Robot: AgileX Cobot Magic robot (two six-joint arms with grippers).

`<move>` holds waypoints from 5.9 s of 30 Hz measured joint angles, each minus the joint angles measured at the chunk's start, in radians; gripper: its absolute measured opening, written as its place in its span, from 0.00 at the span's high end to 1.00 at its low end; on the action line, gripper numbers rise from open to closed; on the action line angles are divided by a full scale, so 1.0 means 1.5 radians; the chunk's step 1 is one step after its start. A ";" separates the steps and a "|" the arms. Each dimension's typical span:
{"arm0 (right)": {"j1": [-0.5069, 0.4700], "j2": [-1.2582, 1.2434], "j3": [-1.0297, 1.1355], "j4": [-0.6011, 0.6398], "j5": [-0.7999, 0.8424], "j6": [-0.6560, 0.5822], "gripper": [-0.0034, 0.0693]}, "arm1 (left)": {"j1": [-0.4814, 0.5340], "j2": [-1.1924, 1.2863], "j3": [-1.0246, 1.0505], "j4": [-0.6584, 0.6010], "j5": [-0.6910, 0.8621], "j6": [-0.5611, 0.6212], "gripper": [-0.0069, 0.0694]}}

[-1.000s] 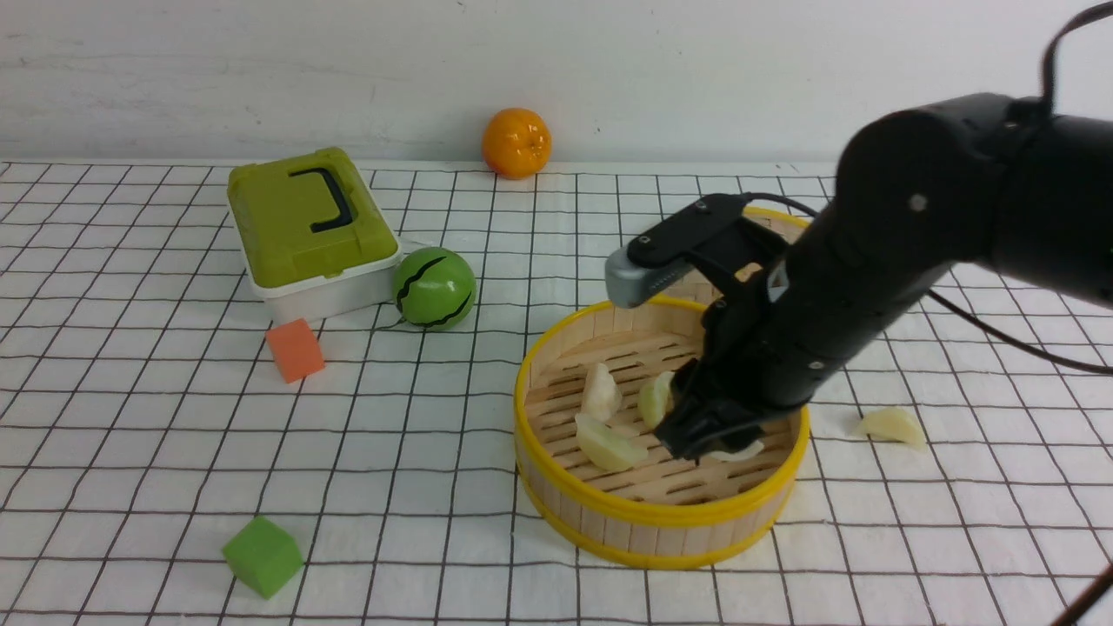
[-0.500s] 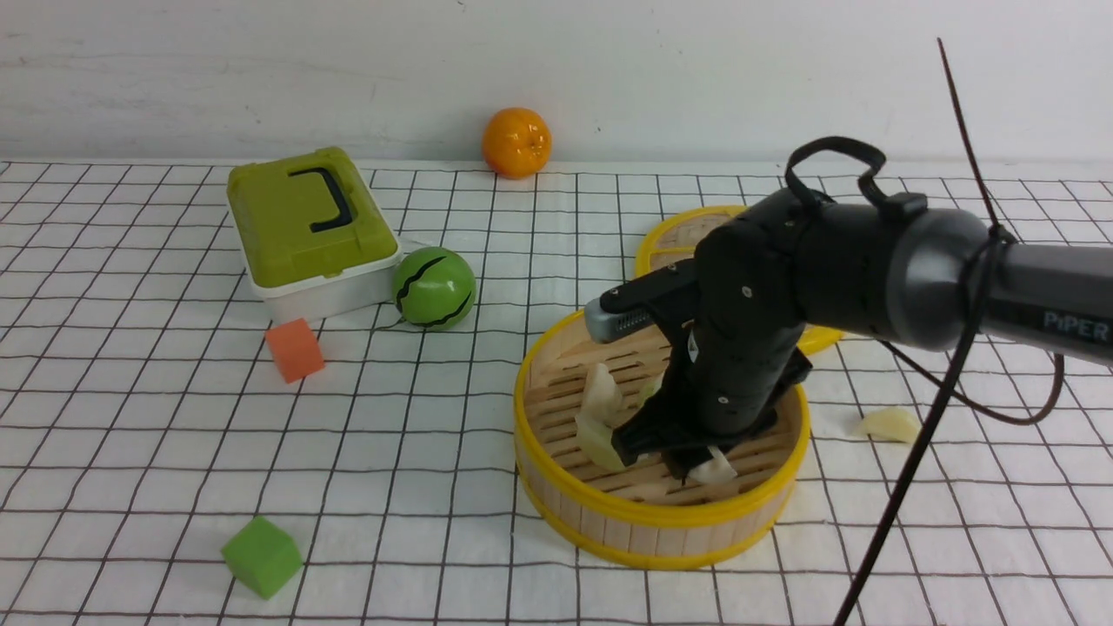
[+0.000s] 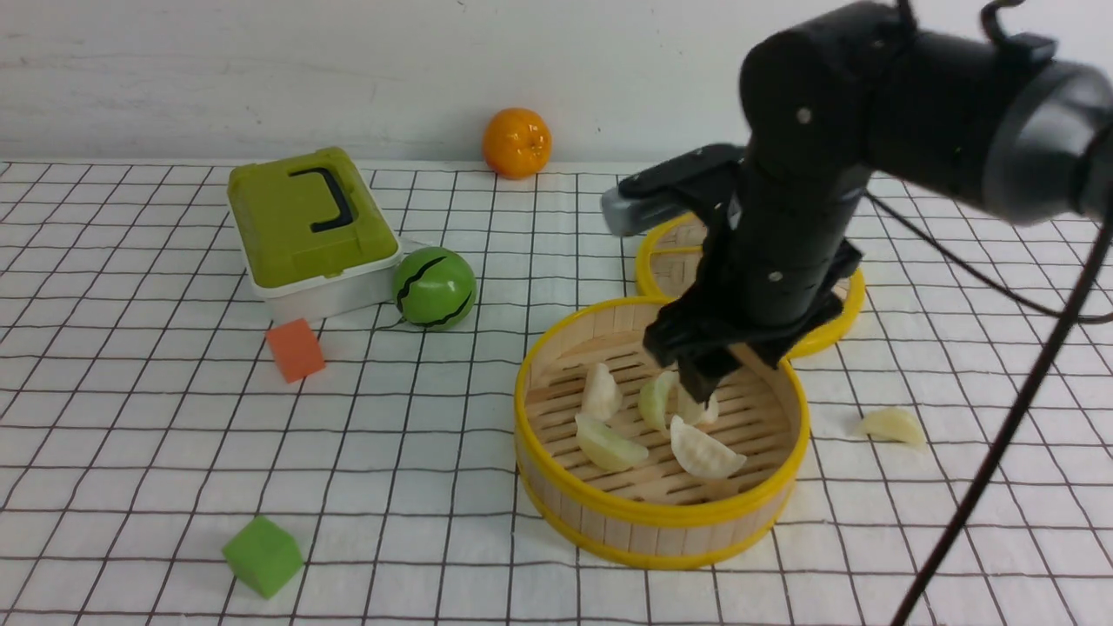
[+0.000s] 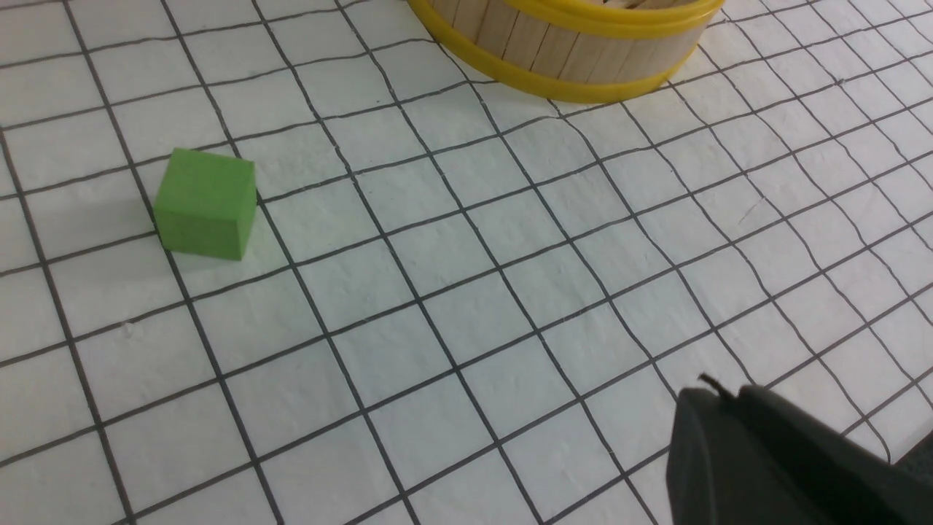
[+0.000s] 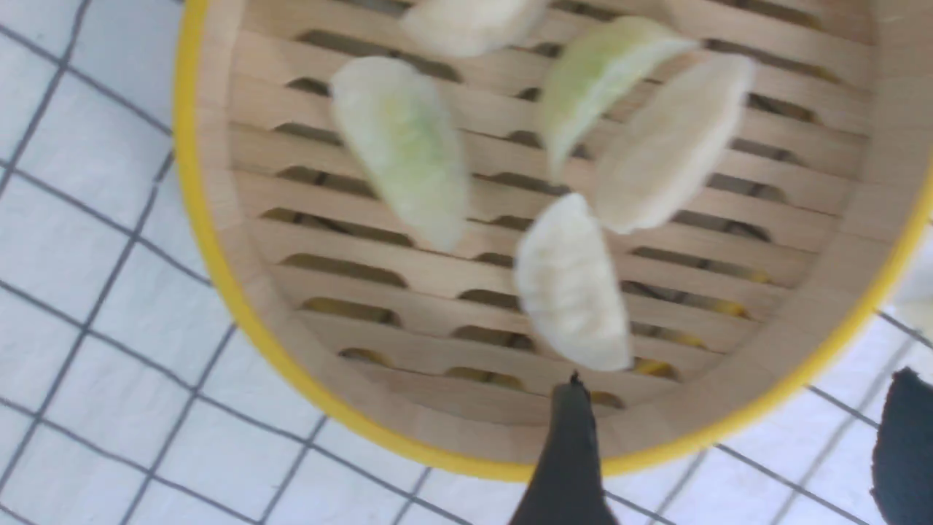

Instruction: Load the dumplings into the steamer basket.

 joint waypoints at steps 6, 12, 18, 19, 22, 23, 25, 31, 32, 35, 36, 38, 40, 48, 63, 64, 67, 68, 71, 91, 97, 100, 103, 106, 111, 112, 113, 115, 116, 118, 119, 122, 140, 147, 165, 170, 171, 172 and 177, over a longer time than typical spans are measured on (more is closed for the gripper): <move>-0.141 -0.008 0.021 0.022 0.005 -0.018 0.24 | 0.000 0.000 0.000 0.001 0.000 0.000 0.87; -0.227 -0.008 0.068 0.048 0.006 -0.082 0.24 | 0.000 0.000 0.000 0.001 0.000 0.000 0.87; -0.271 0.006 0.087 0.066 0.007 -0.201 0.24 | 0.000 0.000 0.000 0.001 0.000 0.000 0.86; -0.273 0.015 0.087 0.072 0.007 -0.235 0.24 | 0.000 0.000 0.000 0.001 0.000 0.000 0.86; -0.273 0.043 0.087 0.083 0.005 -0.304 0.24 | 0.000 0.000 0.000 0.001 0.000 0.000 0.86; -0.273 0.045 0.087 0.083 0.005 -0.304 0.24 | 0.000 0.000 0.000 0.001 0.000 0.000 0.86; -0.273 0.065 0.087 0.086 -0.005 -0.329 0.24 | 0.000 0.000 0.000 0.001 0.000 0.000 0.86; -0.273 0.130 0.087 0.082 -0.089 -0.344 0.24 | 0.000 0.000 0.000 -0.006 0.000 0.000 0.86; -0.273 0.137 0.087 0.082 -0.104 -0.344 0.24 | 0.000 0.000 0.000 -0.009 0.000 0.000 0.86; -0.273 0.158 0.087 0.082 -0.140 -0.344 0.24 | 0.000 0.000 0.000 -0.011 0.000 0.000 0.86; -0.273 0.165 0.087 0.079 -0.151 -0.344 0.25 | 0.000 0.000 0.000 -0.013 0.000 0.000 0.85; -0.273 0.171 0.087 0.075 -0.158 -0.344 0.28 | 0.000 0.000 0.000 -0.016 0.000 -0.001 0.85; -0.273 0.172 0.087 0.071 -0.158 -0.345 0.36 | 0.000 0.000 0.000 -0.020 0.000 -0.001 0.85; -0.273 0.165 0.056 0.050 -0.083 -0.345 0.63 | 0.000 0.000 0.000 -0.030 0.000 -0.001 0.84; -0.141 0.068 -0.041 0.184 0.006 -0.267 0.63 | 0.000 0.000 0.000 -0.012 -0.010 0.001 0.83; -0.129 0.073 -0.041 0.183 0.006 -0.265 0.63 | 0.000 0.000 0.000 -0.010 -0.010 0.001 0.83; -0.101 0.092 -0.041 0.175 0.006 -0.263 0.63 | 0.000 0.000 0.000 -0.004 -0.009 0.001 0.82; -0.094 0.100 -0.041 0.169 0.006 -0.259 0.63 | 0.000 0.000 0.000 -0.003 -0.008 0.001 0.82; -0.086 0.142 -0.041 0.140 0.005 -0.207 0.63 | 0.000 0.000 0.000 0.000 -0.004 0.001 0.82; -0.086 0.153 -0.057 0.161 0.001 -0.108 0.26 | 0.000 0.000 0.000 0.001 -0.002 0.001 0.81; -0.086 0.059 -0.056 0.167 0.003 -0.111 0.28 | 0.000 0.000 0.000 0.005 -0.002 0.001 0.81; -0.086 -0.012 -0.038 0.167 0.003 -0.125 0.35 | 0.000 0.000 0.000 0.007 -0.002 0.001 0.81; -0.086 -0.076 -0.001 0.167 0.006 -0.140 0.45 | 0.000 0.000 0.000 0.007 -0.002 0.001 0.80; -0.086 -0.175 0.083 0.167 0.010 -0.165 0.64 | 0.000 0.000 0.000 0.008 -0.002 0.000 0.80; -0.086 -0.315 0.224 0.173 0.014 -0.186 0.89 | 0.000 0.000 0.000 0.009 -0.002 0.000 0.79; -0.086 -0.321 0.236 0.174 0.012 -0.187 0.89 | 0.000 0.000 0.000 0.009 -0.002 0.000 0.79; -0.086 -0.373 0.282 0.180 -0.013 -0.190 0.95 | 0.000 0.000 0.000 0.009 -0.002 -0.002 0.79; -0.086 -0.420 0.315 0.184 -0.043 -0.190 0.98 | 0.000 0.000 0.000 0.013 -0.009 -0.009 0.79; -0.086 -0.447 0.336 0.186 -0.067 -0.190 0.98 | 0.000 0.001 0.000 0.016 -0.015 -0.011 0.79; -0.086 -0.519 0.395 0.192 -0.143 -0.192 0.98 | 0.000 0.001 0.000 0.025 -0.033 -0.015 0.79; -0.086 -0.551 0.413 0.195 -0.168 -0.192 0.98 | 0.000 0.001 0.000 0.025 -0.036 -0.015 0.79; -0.086 -0.637 0.477 0.201 -0.253 -0.192 0.98 | 0.000 0.001 0.001 0.026 -0.040 -0.016 0.78; -0.086 -0.857 0.591 0.202 -0.243 -0.192 0.98 | 0.000 0.001 0.006 0.027 -0.039 -0.016 0.76; -0.086 -0.857 0.591 0.202 -0.225 -0.192 0.97 | 0.000 0.001 0.006 0.027 -0.039 -0.016 0.75; -0.214 -1.084 0.962 0.027 -0.675 -0.047 0.99 | 0.000 0.001 0.006 0.029 -0.039 -0.016 0.75; -0.310 -1.215 1.105 -0.007 -0.691 0.038 0.99 | 0.000 0.001 0.006 0.029 -0.039 -0.016 0.74; -0.326 -1.231 1.127 -0.008 -0.689 0.047 0.99 | 0.000 0.001 0.006 0.029 -0.039 -0.016 0.74; -0.340 -1.239 1.143 -0.008 -0.679 0.050 0.99 | 0.000 0.001 0.006 0.029 -0.039 -0.016 0.74; -0.385 -1.245 1.155 -0.008 -0.605 0.053 0.99 | 0.000 0.001 0.006 0.030 -0.039 -0.016 0.73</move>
